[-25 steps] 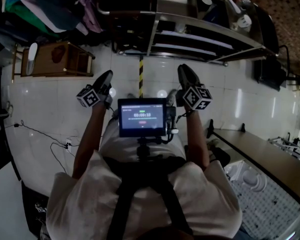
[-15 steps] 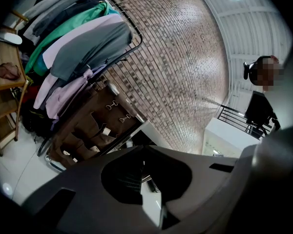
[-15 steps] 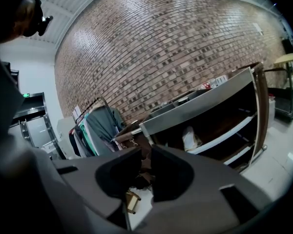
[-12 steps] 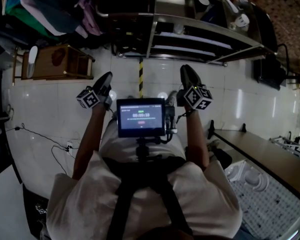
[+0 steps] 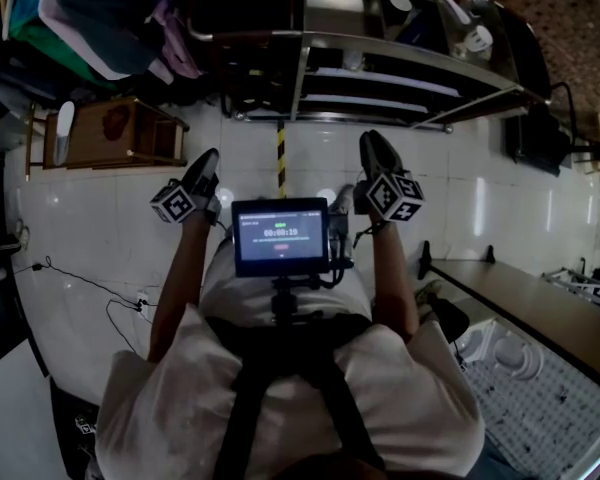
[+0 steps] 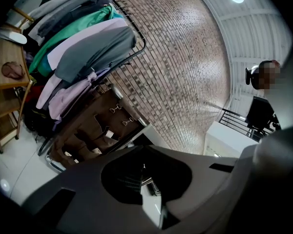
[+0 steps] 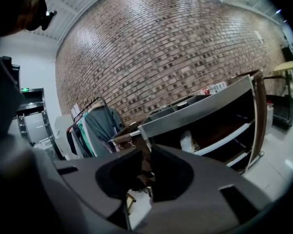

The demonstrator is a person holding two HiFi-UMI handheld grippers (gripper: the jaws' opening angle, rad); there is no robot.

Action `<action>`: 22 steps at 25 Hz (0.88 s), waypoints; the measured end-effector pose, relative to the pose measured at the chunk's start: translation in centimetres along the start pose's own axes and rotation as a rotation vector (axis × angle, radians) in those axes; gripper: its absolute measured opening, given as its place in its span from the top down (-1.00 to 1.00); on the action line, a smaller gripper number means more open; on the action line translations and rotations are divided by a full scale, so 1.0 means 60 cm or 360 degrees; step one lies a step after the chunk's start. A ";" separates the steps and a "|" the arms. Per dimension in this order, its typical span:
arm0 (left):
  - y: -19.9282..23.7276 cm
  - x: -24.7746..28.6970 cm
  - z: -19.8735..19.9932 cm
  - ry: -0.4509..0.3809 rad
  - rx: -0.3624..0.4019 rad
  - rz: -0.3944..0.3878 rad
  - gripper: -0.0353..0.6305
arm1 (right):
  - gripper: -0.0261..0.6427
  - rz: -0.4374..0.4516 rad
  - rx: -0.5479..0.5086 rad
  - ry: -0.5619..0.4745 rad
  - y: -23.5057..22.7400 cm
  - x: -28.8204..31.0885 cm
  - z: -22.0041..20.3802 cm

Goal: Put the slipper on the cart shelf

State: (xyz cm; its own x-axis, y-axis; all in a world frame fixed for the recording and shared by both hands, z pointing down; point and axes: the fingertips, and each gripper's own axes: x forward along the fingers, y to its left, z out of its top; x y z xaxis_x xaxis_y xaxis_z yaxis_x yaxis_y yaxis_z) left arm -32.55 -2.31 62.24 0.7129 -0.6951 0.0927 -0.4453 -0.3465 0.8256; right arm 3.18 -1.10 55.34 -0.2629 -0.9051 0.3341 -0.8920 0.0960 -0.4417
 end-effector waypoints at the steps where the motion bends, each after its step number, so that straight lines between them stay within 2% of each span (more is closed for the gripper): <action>1: -0.003 0.001 0.002 -0.0001 0.0002 -0.0002 0.89 | 0.71 0.0016 -0.0026 0.0003 0.005 0.000 0.000; 4: 0.015 -0.003 -0.005 -0.0010 -0.0049 -0.0001 0.89 | 0.72 0.0040 -0.0097 0.0004 0.018 0.000 0.001; 8: 0.025 -0.004 -0.010 -0.0010 -0.0102 -0.0027 0.89 | 0.72 0.0021 -0.0109 -0.0009 0.022 0.001 0.001; 13: 0.003 -0.002 0.014 0.0027 -0.0016 -0.0038 0.89 | 0.72 -0.0010 -0.0108 -0.0015 0.023 0.004 -0.007; 22: 0.037 -0.026 0.024 0.0026 -0.0027 -0.0019 0.89 | 0.72 -0.0046 -0.0100 0.0012 0.025 0.011 -0.028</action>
State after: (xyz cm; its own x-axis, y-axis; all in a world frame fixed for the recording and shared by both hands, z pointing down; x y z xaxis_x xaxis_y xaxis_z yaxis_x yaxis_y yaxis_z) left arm -35.43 -2.91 63.11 0.7271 -0.6804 0.0918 -0.4276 -0.3441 0.8359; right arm 1.07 -0.87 56.27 -0.2391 -0.9048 0.3523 -0.9206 0.0958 -0.3786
